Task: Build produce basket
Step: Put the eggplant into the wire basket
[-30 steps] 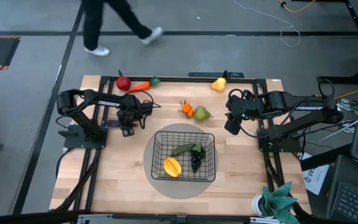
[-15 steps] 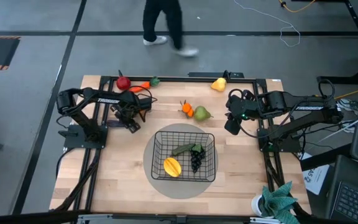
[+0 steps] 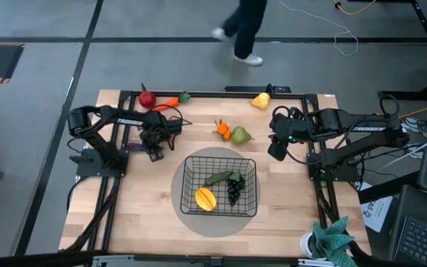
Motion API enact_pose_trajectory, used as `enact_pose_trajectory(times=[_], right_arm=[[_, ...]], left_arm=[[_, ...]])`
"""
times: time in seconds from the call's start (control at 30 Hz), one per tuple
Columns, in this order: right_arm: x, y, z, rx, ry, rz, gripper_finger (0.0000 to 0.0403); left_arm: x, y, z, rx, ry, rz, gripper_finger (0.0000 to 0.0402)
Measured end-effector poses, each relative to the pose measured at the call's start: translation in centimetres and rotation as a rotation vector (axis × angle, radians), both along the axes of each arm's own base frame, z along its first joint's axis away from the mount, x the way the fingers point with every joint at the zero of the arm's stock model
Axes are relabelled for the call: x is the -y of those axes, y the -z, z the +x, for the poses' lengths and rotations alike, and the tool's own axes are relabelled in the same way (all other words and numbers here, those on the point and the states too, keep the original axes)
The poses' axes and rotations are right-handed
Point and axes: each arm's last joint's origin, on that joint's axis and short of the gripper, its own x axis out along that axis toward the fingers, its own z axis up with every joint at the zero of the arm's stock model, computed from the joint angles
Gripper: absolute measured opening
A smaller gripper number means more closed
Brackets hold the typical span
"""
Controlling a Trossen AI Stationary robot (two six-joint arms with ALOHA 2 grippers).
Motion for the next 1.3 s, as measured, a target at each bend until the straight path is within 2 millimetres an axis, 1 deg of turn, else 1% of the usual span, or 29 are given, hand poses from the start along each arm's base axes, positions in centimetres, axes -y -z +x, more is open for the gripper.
enact_pose_trajectory(times=[0.13,0.23,0.3,0.37,0.5,0.53,0.67,0.77,0.9,1.0,1.17,1.3], right_arm=[[0.0,0.0,0.0,0.000,0.000,0.000,0.0161],[0.0,0.0,0.0,0.000,-0.001,-0.001,0.0161],[0.0,0.0,0.0,0.000,-0.001,-0.001,0.0161],[0.0,0.0,0.0,0.000,-0.001,-0.001,0.0161],[0.0,0.0,0.0,-0.001,-0.002,-0.001,0.0161],[0.0,0.0,0.0,-0.001,-0.003,-0.001,0.0161],[0.0,0.0,0.0,-0.002,-0.006,0.004,0.0161],[0.0,0.0,0.0,-0.002,-0.007,0.005,0.0161],[0.0,0.0,0.0,-0.003,-0.007,0.006,0.0161],[0.0,0.0,0.0,-0.003,-0.008,0.006,0.0161],[0.0,0.0,-0.1,-0.010,-0.008,0.006,0.0161],[0.0,0.0,-0.1,-0.011,-0.008,0.006,0.0161]], left_arm=[[0.3,0.1,0.4,0.018,0.148,-0.010,0.0154],[0.4,0.2,0.8,0.045,0.171,0.007,0.0152],[0.3,0.3,1.3,0.092,0.161,0.012,0.0140],[0.3,0.3,1.2,0.103,0.135,0.014,0.0115],[0.3,0.3,1.3,0.112,0.068,0.028,0.0035],[0.3,0.2,1.3,0.112,0.046,0.036,0.0028],[0.3,0.2,1.3,0.106,-0.023,0.053,0.0027],[0.5,-0.3,1.4,0.069,-0.055,0.064,0.0027],[0.7,-2.2,2.3,0.041,-0.050,0.069,0.0027],[0.8,-4.4,3.6,0.055,-0.024,0.107,0.0027],[1.1,-9.1,5.9,0.120,0.025,0.179,0.0027],[1.5,-13.0,7.8,0.244,0.065,0.253,0.0027]])
